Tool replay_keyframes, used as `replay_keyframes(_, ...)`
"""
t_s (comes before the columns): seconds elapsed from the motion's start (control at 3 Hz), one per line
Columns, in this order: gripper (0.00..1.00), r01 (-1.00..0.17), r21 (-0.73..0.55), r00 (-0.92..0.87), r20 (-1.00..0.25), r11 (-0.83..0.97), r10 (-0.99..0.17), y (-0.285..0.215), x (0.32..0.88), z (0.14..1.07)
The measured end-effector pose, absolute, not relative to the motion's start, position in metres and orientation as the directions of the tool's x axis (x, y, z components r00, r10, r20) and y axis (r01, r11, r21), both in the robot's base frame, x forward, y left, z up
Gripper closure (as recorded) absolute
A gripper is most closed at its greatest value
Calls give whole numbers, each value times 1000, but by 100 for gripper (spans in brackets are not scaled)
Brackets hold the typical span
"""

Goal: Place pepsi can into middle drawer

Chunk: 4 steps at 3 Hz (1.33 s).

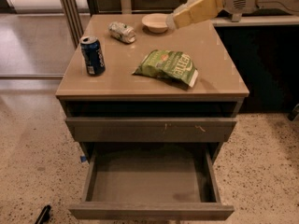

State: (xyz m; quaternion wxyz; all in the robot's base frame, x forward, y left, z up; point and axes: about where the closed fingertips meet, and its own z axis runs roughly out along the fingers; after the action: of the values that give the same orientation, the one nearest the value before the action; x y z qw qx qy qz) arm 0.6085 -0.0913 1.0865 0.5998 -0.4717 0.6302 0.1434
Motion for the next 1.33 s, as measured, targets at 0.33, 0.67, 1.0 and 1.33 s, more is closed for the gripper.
replay_keyframes(0.33,0,-766,-353,137,-906,537,-399,-92,604,1085)
replay_keyframes(0.67,0,-783,-170,16,-967,599,-254,-78,612,1062)
replay_keyframes(1.0,0,-775,-2,-85,-991,632,-108,-60,628,1039)
replay_keyframes(1.33,0,-767,79,-131,-991,637,-35,-41,644,1021)
